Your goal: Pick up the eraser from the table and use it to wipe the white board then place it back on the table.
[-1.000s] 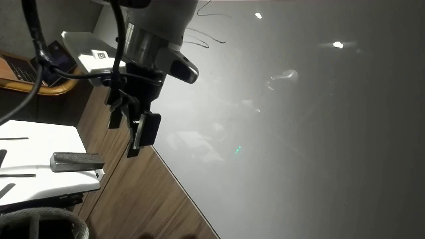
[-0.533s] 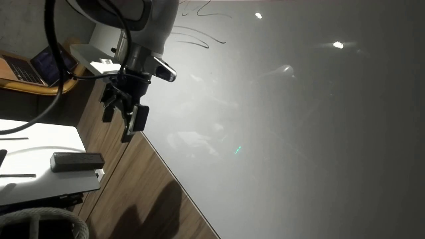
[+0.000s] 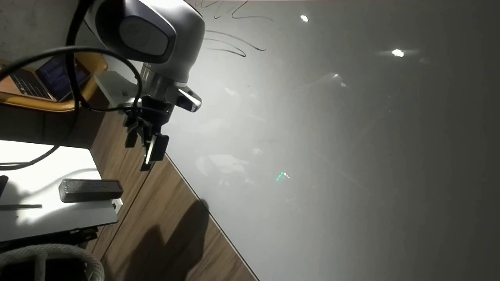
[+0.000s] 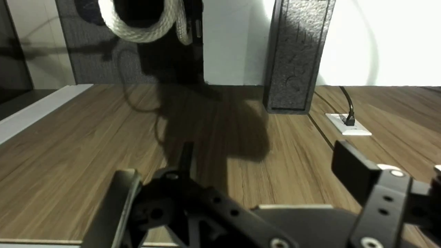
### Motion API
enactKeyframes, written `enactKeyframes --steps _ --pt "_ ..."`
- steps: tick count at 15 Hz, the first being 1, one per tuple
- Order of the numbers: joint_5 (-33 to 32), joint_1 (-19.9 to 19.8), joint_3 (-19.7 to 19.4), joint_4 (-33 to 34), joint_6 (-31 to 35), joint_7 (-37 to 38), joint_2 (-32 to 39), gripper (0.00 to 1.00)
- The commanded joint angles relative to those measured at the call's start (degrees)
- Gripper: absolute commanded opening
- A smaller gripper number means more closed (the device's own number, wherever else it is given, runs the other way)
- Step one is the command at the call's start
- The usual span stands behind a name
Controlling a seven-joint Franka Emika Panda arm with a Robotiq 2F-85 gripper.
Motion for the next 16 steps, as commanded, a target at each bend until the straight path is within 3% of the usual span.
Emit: enactKeyframes --steps 1,4,6,9,16 --pt "-1.00 0.06 1.91 -4.01 3.95 3.40 0.44 1.00" --pt "-7.36 -0.70 6.02 -2.60 5.68 9.74 4.14 1.00" --pt "-16.06 -2.37 9.16 -2.67 7.56 17.35 5.95 1.00" --pt "-24.74 -3.38 10.24 -2.76 7.16 26.23 8.59 1.00" --pt "-15.16 -0.29 5.88 -3.09 11.26 20.26 16.58 1.00"
